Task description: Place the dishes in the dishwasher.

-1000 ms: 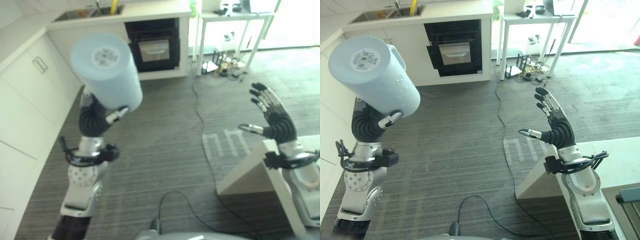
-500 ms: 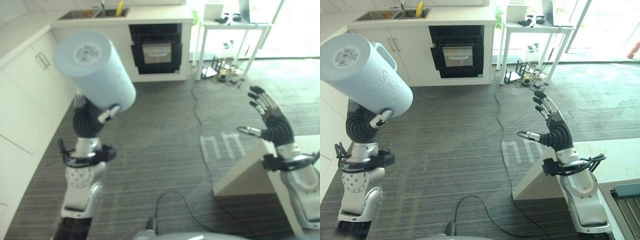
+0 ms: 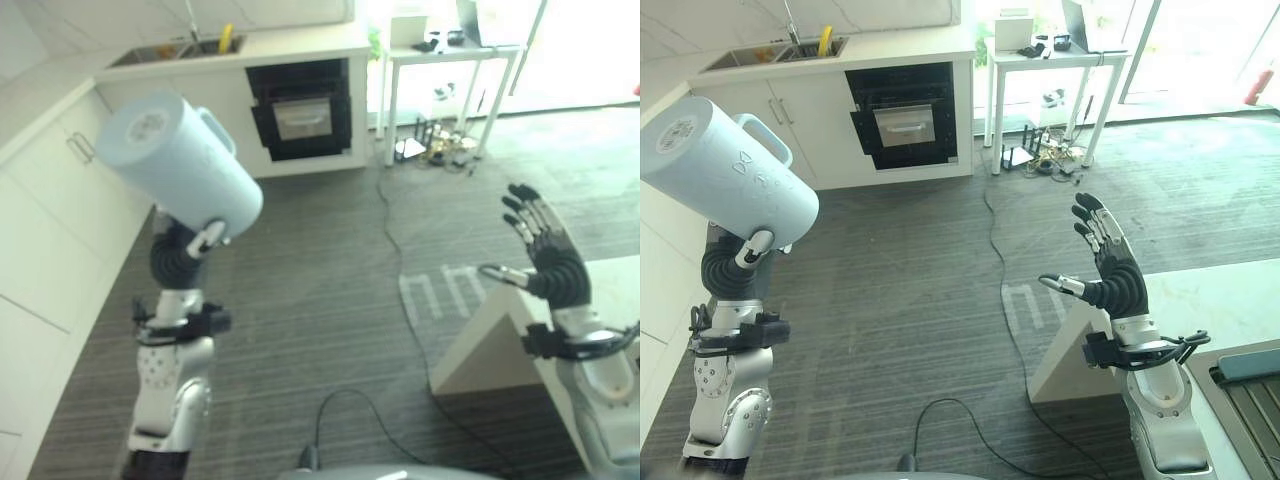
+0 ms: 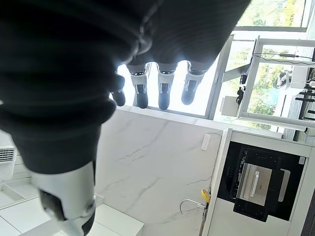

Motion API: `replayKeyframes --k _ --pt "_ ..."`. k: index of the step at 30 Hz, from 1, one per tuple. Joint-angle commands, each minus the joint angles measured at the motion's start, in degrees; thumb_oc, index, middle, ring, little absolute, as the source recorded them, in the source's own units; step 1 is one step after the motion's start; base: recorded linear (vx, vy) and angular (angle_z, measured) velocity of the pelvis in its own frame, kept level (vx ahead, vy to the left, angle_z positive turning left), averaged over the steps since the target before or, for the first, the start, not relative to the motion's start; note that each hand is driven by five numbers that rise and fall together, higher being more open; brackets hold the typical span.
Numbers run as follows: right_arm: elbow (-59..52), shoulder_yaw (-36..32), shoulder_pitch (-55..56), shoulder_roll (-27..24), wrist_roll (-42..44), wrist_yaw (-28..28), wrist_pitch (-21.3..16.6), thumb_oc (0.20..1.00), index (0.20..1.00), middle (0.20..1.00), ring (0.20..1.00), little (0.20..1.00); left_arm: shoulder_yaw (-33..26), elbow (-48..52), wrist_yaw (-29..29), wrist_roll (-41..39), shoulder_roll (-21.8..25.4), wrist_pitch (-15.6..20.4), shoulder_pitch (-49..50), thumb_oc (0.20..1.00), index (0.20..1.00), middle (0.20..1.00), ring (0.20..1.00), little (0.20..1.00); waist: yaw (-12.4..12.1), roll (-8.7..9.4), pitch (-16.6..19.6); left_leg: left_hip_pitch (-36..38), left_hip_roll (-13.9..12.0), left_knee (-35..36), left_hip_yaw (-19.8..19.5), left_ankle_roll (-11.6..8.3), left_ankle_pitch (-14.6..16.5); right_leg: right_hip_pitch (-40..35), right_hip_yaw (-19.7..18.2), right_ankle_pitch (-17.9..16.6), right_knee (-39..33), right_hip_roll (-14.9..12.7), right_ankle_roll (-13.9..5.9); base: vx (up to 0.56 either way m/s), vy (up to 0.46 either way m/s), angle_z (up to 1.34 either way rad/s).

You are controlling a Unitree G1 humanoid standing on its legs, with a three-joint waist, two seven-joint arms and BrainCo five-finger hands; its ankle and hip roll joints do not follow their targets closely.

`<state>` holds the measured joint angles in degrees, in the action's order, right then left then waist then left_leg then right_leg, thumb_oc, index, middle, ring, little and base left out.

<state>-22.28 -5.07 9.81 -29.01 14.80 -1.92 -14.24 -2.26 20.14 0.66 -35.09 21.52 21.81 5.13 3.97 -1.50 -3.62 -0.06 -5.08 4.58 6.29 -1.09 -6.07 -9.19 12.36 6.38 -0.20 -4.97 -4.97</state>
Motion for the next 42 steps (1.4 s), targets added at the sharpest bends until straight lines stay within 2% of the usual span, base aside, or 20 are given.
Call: replayKeyframes --k 1,4,5,8,10,12,16,19,20,23,26,28,30,31,33,36,39,40,41,42 --pt "-1.61 -2.36 -1.99 -0.88 2.96 -0.35 -2.82 1.000 1.000 1.000 1.000 1.000 -3.26 1.02 0.12 -1.46 2.27 2.17 -1.68 0.200 0.200 0.200 0.200 0.200 -0.20 3.60 -3.39 -1.95 -1.80 -15.51 3.68 -5.97 0.88 2.14 -6.61 -7.84 -4.80 2.32 0.48 0.16 -0.004 0.38" --pt "-1.34 -2.58 -2.16 -1.03 2.82 -1.21 -2.82 1.000 1.000 1.000 1.000 1.000 -4.06 0.85 0.45 -2.52 1.93 2.39 -0.27 0.200 0.200 0.200 0.200 0.200 -0.21 2.84 -4.36 -1.80 -3.78 -6.15 6.32 -5.58 0.37 1.21 -6.14 -6.62 -4.80 2.18 -0.46 0.23 0.137 0.24" --pt "-1.62 -2.80 -2.05 -1.27 2.71 -1.86 -2.69 1.000 1.000 1.000 1.000 1.000 -4.40 0.55 0.75 -2.51 2.02 2.48 0.60 0.200 0.200 0.200 0.200 0.200 -0.45 2.05 -4.56 -2.09 -5.11 -0.02 7.52 -5.96 -2.44 0.25 -6.04 -5.59 -4.80 2.23 -0.92 0.32 0.265 0.12" --pt "-1.21 -3.01 -1.45 -2.96 1.80 -2.82 -4.11 1.000 1.000 1.000 1.000 1.000 -4.20 -0.86 2.10 -2.60 2.11 4.17 2.53 0.200 0.200 0.200 0.200 0.200 -2.19 1.52 -4.97 -7.85 -5.12 0.42 1.99 -6.72 -5.26 -2.68 -9.05 -3.02 -4.80 3.36 -0.11 0.34 0.273 0.00" --pt "-1.13 -3.58 -1.49 -3.85 3.30 -3.33 -4.58 1.000 1.000 1.000 1.000 1.000 -4.83 -0.50 2.55 -1.91 1.66 5.05 3.85 0.200 0.200 0.200 0.200 0.200 -2.66 1.49 -4.90 -8.25 -5.09 0.42 1.47 -6.71 -4.51 -4.06 -10.05 -1.91 -4.80 3.12 0.02 0.37 0.342 -0.63" --pt "-1.76 -4.47 -0.78 -4.03 3.87 -3.93 -4.83 1.000 1.000 1.000 1.000 1.000 -5.31 -0.35 1.65 -0.53 2.13 5.27 3.97 0.200 0.200 0.200 0.200 0.200 -2.50 1.53 -4.52 -6.78 -4.99 0.42 4.02 -6.26 -3.98 -5.28 -9.19 -1.70 -4.80 1.72 -0.96 0.32 0.353 -0.67" --pt "-2.23 -3.73 -1.81 -3.52 2.43 -0.40 -3.98 1.000 1.000 1.000 1.000 1.000 -4.32 -0.89 1.94 -0.01 4.17 2.28 0.20 0.200 0.200 0.200 0.200 0.200 -3.91 2.93 -3.35 -4.62 -1.16 0.42 4.28 -2.99 -1.34 -8.11 -7.26 -2.36 -3.40 -2.15 -3.72 0.24 0.250 -0.18" --pt "-2.31 -3.16 -2.35 -1.65 0.57 1.94 -3.41 1.000 1.000 1.000 1.000 1.000 -3.45 -0.66 4.01 2.21 4.44 0.03 -1.17 0.200 0.200 0.200 0.200 0.200 -4.62 3.82 -3.17 -3.03 1.36 0.42 2.02 -0.65 -0.28 -2.65 -6.52 -5.95 11.21 -4.21 -6.06 0.21 0.232 0.46" --pt "-2.43 -2.86 -2.53 -0.66 -0.05 1.96 -3.53 1.000 1.000 1.000 1.000 1.000 -3.15 -0.76 4.74 3.82 4.74 -0.43 -1.42 0.200 0.200 0.200 0.200 0.200 -5.06 2.81 -3.46 -1.82 1.84 0.42 0.44 0.32 0.01 1.64 -5.80 -10.03 21.46 -4.82 -6.20 0.24 0.232 0.52" --pt "-1.35 -0.70 -3.49 0.10 -1.61 2.08 -3.29 1.000 1.000 1.000 1.000 1.000 -3.34 -0.95 4.18 5.03 4.85 -1.51 -1.88 0.200 0.200 0.200 0.200 0.200 -4.54 1.58 -4.09 1.28 2.54 0.42 -0.65 0.73 1.86 8.80 -5.64 -8.28 29.28 -4.65 -4.59 0.22 0.180 0.20" --pt "-0.67 -0.46 -3.03 -0.95 -0.65 1.74 -3.53 1.000 1.000 1.000 1.000 1.000 -3.38 -1.34 2.74 4.09 5.52 -2.38 -3.12 0.200 0.200 0.200 0.200 0.200 -2.53 2.27 -5.10 3.70 3.97 0.42 -2.15 0.71 2.81 10.33 -4.29 -5.93 18.54 0.28 -3.28 0.29 -0.007 -0.11" --pt "-1.03 -2.38 -0.73 -1.45 1.19 0.59 -4.97 1.000 1.000 1.000 1.000 1.000 -3.91 -0.99 3.70 3.02 5.48 -1.81 -2.14 0.200 0.200 0.200 0.200 0.200 -1.31 3.04 -5.87 5.36 4.40 0.42 -2.42 0.43 4.50 10.58 -3.00 -6.94 9.35 0.52 -2.83 0.33 -0.120 0.14" --pt "-1.06 -3.39 0.87 -1.62 2.92 -0.50 -6.13 1.000 1.000 1.000 1.000 1.000 -3.63 -0.39 3.97 3.44 4.90 -0.62 -0.50 0.200 0.200 0.200 0.200 0.200 0.83 3.53 -6.67 8.49 4.75 0.42 -2.98 0.63 7.65 13.45 -4.35 -12.35 1.99 -0.12 -4.00 0.45 -0.221 0.21" --pt "-1.44 -3.03 1.07 -1.30 2.69 -0.39 -6.11 1.000 1.000 1.000 1.000 1.000 -3.26 -0.01 3.88 3.71 4.75 -0.38 -0.04 0.200 0.200 0.200 0.200 0.200 1.55 3.67 -6.95 10.20 4.76 0.42 -3.41 0.75 9.20 15.61 -4.74 -14.98 0.86 -0.89 -4.60 0.51 -0.336 0.01" --pt "-1.76 -1.96 0.88 -1.10 2.10 0.72 -5.47 1.000 1.000 1.000 1.000 1.000 -2.80 0.59 3.82 4.17 4.97 -0.28 0.35 0.200 0.200 0.200 0.200 0.200 2.18 3.70 -6.81 12.52 4.37 0.42 -2.80 0.72 11.16 15.82 -3.62 -16.86 -1.32 -1.42 -4.91 0.49 -0.375 0.13" --pt "-1.85 -1.04 -0.65 -1.68 1.05 2.82 -3.09 1.000 1.000 1.000 1.000 1.000 -1.54 0.79 2.35 2.60 5.64 -1.50 -0.77 0.200 0.200 0.200 0.200 0.200 3.11 3.28 -4.67 15.11 3.75 0.42 -3.33 0.62 12.88 13.85 -4.49 -16.72 -3.68 -0.56 -3.90 0.33 -0.256 0.37" --pt "-2.28 -1.01 -1.65 -2.30 0.47 3.23 -1.39 1.000 1.000 1.000 1.000 1.000 -0.88 0.91 1.16 1.70 5.33 -2.09 -1.60 0.200 0.200 0.200 0.200 0.200 3.91 2.57 -3.25 16.73 2.53 0.42 -1.85 -1.22 12.00 12.93 -5.03 -16.07 -4.08 0.32 -2.49 0.28 -0.213 0.40" --pt "-2.18 -1.68 -1.56 -3.04 0.89 2.71 -1.01 1.000 1.000 1.000 1.000 1.000 -0.63 1.08 0.44 1.10 4.98 -2.11 -1.74 0.200 0.200 0.200 0.200 0.200 4.21 2.11 -2.95 14.92 0.17 -7.19 0.52 -3.64 6.70 11.52 -4.90 -15.19 -4.80 1.08 -1.40 0.27 -0.170 -0.11" --pt "-2.11 -1.82 -1.48 -3.13 1.01 2.53 -0.99 1.000 1.000 1.000 1.000 1.000 -0.65 1.12 0.39 0.95 4.93 -2.13 -1.71 0.200 0.200 0.200 0.200 0.200 4.17 1.79 -2.87 14.39 -0.49 -8.81 0.60 -4.08 6.60 11.10 -4.90 -14.49 -4.80 1.43 -1.32 0.25 -0.212 -0.09" --pt "-2.06 -2.58 -0.87 -3.68 1.68 1.68 -1.14 1.000 1.000 1.000 1.000 1.000 -0.86 1.35 0.99 -0.26 4.43 -1.67 -1.04 0.200 0.200 0.200 0.200 0.200 3.89 2.00 -3.09 10.85 -1.64 -16.76 0.80 -5.49 3.49 9.76 -5.06 -13.58 -4.80 1.72 -0.32 0.23 -0.203 -0.06"
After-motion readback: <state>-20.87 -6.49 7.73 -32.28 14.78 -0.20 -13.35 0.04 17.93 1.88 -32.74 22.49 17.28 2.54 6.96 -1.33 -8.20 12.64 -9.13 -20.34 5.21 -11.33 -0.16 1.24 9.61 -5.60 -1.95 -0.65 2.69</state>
